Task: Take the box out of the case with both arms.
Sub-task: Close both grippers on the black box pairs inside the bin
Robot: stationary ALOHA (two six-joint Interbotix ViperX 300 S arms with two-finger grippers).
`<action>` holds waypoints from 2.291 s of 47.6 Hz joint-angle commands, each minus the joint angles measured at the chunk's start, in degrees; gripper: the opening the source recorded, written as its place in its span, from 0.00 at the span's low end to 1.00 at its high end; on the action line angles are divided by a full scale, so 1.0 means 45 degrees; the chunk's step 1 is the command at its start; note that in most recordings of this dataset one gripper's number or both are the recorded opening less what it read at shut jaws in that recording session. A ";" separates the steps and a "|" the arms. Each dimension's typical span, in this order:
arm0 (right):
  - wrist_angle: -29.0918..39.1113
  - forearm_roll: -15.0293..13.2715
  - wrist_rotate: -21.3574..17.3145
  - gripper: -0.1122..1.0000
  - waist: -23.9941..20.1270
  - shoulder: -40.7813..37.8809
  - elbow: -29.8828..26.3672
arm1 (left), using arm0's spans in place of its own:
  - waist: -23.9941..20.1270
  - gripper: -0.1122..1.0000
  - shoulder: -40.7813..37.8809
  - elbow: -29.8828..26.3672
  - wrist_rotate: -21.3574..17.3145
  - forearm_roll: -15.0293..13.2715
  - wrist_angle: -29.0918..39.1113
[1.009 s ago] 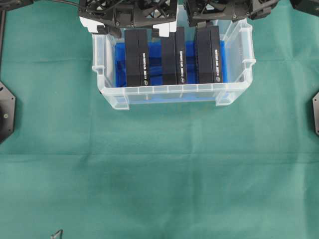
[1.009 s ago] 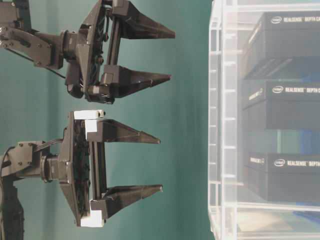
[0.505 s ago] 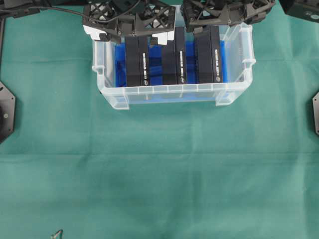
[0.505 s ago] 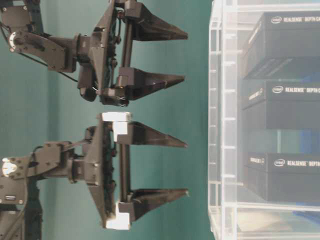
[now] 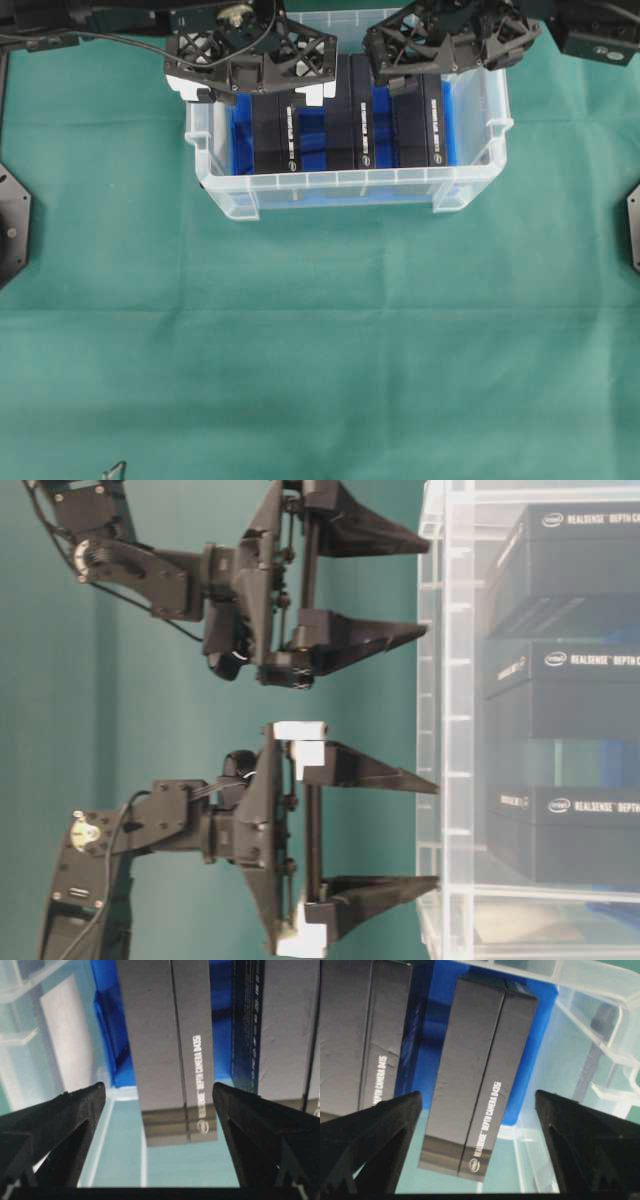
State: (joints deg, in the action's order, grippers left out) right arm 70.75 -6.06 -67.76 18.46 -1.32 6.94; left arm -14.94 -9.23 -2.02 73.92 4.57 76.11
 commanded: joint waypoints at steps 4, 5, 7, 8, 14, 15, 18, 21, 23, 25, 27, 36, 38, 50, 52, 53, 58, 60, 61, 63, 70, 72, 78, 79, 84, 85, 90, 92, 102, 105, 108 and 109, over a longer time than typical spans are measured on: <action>-0.0742 -0.0020 -0.0098 0.94 -0.0059 0.0176 0.0430 | -0.0039 0.86 0.0430 0.0293 0.0195 0.0059 -0.0938; -0.0840 -0.0020 -0.0098 0.94 -0.0059 0.0176 0.0508 | -0.0039 0.86 0.0410 0.0352 0.0215 0.0059 -0.0996; -0.0996 -0.0020 -0.0098 0.94 -0.0059 0.0176 0.0645 | -0.0039 0.86 0.0371 0.0449 0.0215 0.0059 -0.1113; -0.1074 0.0000 -0.0098 0.94 -0.0059 0.0156 0.0723 | -0.0039 0.86 0.0371 0.0488 0.0215 0.0059 -0.1152; -0.1426 0.0020 -0.0098 0.94 -0.0078 0.0156 0.1055 | -0.0059 0.86 0.0254 0.0742 0.0234 0.0059 -0.1406; -0.1504 0.0020 -0.0098 0.94 -0.0059 0.0156 0.1133 | -0.0078 0.86 0.0234 0.0781 0.0234 0.0059 -0.1465; -0.1582 0.0020 -0.0098 0.94 -0.0059 0.0117 0.1289 | -0.0098 0.86 0.0156 0.0859 0.0254 0.0059 -0.1621; -0.1719 0.0020 -0.0098 0.94 -0.0059 0.0059 0.1406 | -0.0137 0.86 0.0117 0.0918 0.0234 0.0059 -0.1738; -0.1797 0.0020 -0.0098 0.94 -0.0078 0.0039 0.1484 | -0.0156 0.86 0.0078 0.0957 0.0234 0.0059 -0.1836; -0.1875 0.0039 -0.0098 0.94 -0.0078 0.0000 0.1523 | -0.0176 0.86 0.0039 0.0996 0.0234 0.0059 -0.1914; -0.1953 0.0020 -0.0098 0.94 -0.0078 -0.0039 0.1543 | -0.0195 0.86 -0.0020 0.1055 0.0234 0.0059 -0.2012; -0.2070 0.0020 -0.0059 0.94 -0.0078 -0.0215 0.1543 | -0.0234 0.86 -0.0137 0.1289 0.0234 0.0059 -0.2246; -0.2070 0.0020 -0.0059 0.94 -0.0078 -0.0254 0.1543 | -0.0254 0.86 -0.0137 0.1348 0.0234 0.0059 -0.2285; -0.2168 0.0020 -0.0059 0.94 -0.0078 -0.0449 0.1562 | -0.0293 0.86 -0.0137 0.1660 0.0234 0.0059 -0.2363; -0.2188 0.0039 -0.0059 0.94 -0.0078 -0.0469 0.1582 | -0.0293 0.86 -0.0137 0.1699 0.0234 0.0059 -0.2383; -0.2188 0.0020 -0.0059 0.94 -0.0098 -0.0488 0.1562 | -0.0293 0.86 -0.0137 0.1719 0.0234 0.0059 -0.2402; -0.2188 0.0098 -0.0078 0.94 -0.0117 -0.0547 0.1621 | -0.0293 0.86 -0.0137 0.1738 0.0234 0.0059 -0.2402; -0.2188 0.0117 -0.0078 0.94 -0.0117 -0.0547 0.1641 | -0.0273 0.86 -0.0156 0.1758 0.0234 0.0059 -0.2402; -0.2188 0.0117 -0.0078 0.94 -0.0117 -0.0566 0.1660 | -0.0293 0.86 -0.0137 0.1777 0.0234 0.0059 -0.2402; -0.2188 0.0117 -0.0078 0.94 -0.0117 -0.0566 0.1680 | -0.0293 0.86 -0.0156 0.1777 0.0234 0.0059 -0.2402; -0.2207 0.0156 -0.0098 0.94 -0.0117 -0.0566 0.1680 | -0.0293 0.86 -0.0137 0.1777 0.0234 0.0039 -0.2402; -0.2188 0.0156 -0.0098 0.94 -0.0117 -0.0547 0.1680 | -0.0293 0.86 -0.0137 0.1777 0.0215 0.0020 -0.2402; -0.2188 0.0176 -0.0117 0.94 -0.0137 -0.0566 0.1699 | -0.0293 0.86 -0.0137 0.1777 0.0215 -0.0020 -0.2402; -0.2168 0.0195 -0.0117 0.94 -0.0117 -0.0566 0.1680 | -0.0273 0.86 -0.0137 0.1777 0.0215 -0.0020 -0.2383; -0.2168 0.0195 -0.0156 0.94 -0.0117 -0.0547 0.1680 | -0.0273 0.86 -0.0137 0.1777 0.0195 -0.0059 -0.2344; -0.2188 0.0195 -0.0176 0.94 -0.0117 -0.0566 0.1680 | -0.0273 0.86 -0.0137 0.1777 0.0215 -0.0059 -0.2344; -0.2168 0.0195 -0.0332 0.94 -0.0117 -0.0547 0.1699 | -0.0273 0.86 -0.0137 0.1777 0.0215 -0.0059 -0.2324; -0.2168 0.0195 -0.0352 0.94 -0.0117 -0.0547 0.1699 | -0.0293 0.86 -0.0137 0.1777 0.0195 -0.0078 -0.2344; -0.2148 0.0195 -0.0391 0.94 -0.0117 -0.0566 0.1699 | -0.0254 0.86 -0.0137 0.1777 0.0176 -0.0137 -0.2324; -0.2148 0.0195 -0.0391 0.94 -0.0117 -0.0547 0.1699 | -0.0234 0.85 -0.0137 0.1777 0.0156 -0.0137 -0.2305; -0.2148 0.0195 -0.0391 0.94 -0.0117 -0.0547 0.1680 | -0.0234 0.84 -0.0137 0.1777 0.0137 -0.0137 -0.2266; -0.2148 0.0195 -0.0391 0.94 -0.0117 -0.0566 0.1680 | -0.0234 0.84 -0.0137 0.1777 0.0117 -0.0137 -0.2266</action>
State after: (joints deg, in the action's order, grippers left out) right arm 60.64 -5.01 -69.61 17.67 -4.48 14.68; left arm -16.00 -10.72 5.98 74.79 3.87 65.13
